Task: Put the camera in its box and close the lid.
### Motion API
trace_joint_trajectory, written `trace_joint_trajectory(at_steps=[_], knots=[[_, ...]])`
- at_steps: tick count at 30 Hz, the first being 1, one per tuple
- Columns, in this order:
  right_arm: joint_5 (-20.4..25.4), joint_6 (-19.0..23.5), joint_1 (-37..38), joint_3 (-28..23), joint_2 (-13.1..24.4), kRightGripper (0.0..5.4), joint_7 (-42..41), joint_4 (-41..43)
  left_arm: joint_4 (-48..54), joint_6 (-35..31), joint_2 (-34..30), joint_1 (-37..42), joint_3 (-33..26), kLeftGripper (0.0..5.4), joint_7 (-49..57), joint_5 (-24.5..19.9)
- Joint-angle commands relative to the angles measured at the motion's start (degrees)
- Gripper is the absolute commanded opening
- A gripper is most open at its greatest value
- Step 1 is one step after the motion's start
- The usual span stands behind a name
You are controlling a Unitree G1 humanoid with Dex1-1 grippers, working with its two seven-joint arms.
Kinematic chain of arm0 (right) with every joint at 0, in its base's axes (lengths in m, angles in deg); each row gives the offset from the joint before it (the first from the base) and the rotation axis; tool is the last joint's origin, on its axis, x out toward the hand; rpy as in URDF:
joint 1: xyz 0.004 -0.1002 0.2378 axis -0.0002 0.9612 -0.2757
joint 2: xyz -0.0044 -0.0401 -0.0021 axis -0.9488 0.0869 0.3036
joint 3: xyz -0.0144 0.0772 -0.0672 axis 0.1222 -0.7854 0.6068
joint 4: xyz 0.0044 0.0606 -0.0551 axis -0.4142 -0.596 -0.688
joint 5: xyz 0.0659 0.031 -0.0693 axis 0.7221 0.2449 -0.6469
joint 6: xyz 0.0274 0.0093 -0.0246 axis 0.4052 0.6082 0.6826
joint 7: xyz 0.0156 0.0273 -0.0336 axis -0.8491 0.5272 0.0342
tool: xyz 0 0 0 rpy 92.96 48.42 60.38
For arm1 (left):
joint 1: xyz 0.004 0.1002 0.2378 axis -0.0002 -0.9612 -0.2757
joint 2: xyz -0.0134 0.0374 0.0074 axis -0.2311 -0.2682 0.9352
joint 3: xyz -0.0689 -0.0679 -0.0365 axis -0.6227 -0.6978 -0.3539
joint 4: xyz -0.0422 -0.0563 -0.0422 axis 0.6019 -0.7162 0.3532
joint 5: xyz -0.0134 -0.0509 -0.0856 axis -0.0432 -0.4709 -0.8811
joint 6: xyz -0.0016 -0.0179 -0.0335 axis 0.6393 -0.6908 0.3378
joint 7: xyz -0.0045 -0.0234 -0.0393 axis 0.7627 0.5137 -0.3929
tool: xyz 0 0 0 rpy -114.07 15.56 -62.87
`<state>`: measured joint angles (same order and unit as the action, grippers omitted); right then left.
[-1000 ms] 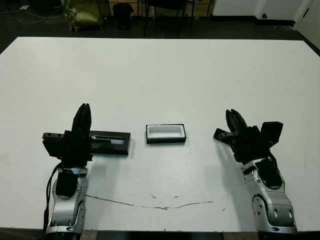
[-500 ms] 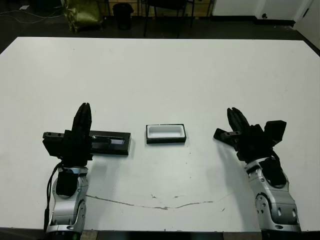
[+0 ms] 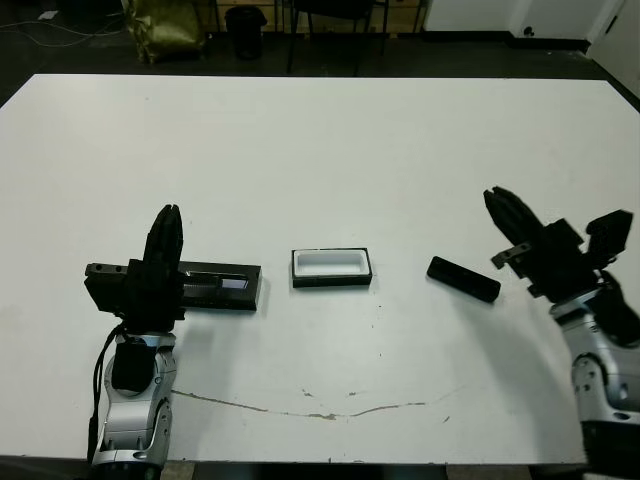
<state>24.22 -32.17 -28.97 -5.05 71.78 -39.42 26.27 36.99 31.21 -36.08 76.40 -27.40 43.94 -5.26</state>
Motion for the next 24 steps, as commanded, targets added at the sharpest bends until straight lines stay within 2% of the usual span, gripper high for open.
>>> trace_joint_trajectory(at_steps=[1,6,8,10,14,18,24], knots=[[1.7,0.9,-0.6,-1.2,2.5,0.00,-2.6,-1.6,-0.4,-0.6,-0.2,-0.6,-0.1,0.02,0.1,0.4],[3.2,0.1,-1.5,-1.8,4.5,0.00,-7.1,-4.5,0.1,-1.2,-0.2,-0.8,-0.1,0.02,0.3,0.4],[3.8,1.1,-1.7,-2.0,5.9,0.00,-9.1,-5.6,-0.2,-0.8,-0.3,-0.8,-0.2,0.02,-0.1,0.1],[6.0,4.5,-2.3,-2.1,7.5,0.00,-12.2,-7.0,-0.5,-0.4,-0.3,-0.6,-0.2,0.02,-0.4,-0.2],[6.1,12.0,-0.5,-1.7,11.8,0.00,-12.5,-3.1,-0.1,-0.9,-0.1,-0.9,-0.2,0.02,0.1,0.3],[6.2,15.6,-0.1,-1.3,14.1,0.00,-14.4,-2.8,0.0,-1.0,-0.1,-1.0,-0.1,0.02,0.4,0.7],[4.4,10.3,-3.0,1.1,16.0,0.00,-25.2,-10.5,0.2,-1.2,0.1,-1.1,0.0,0.02,0.5,0.6]])
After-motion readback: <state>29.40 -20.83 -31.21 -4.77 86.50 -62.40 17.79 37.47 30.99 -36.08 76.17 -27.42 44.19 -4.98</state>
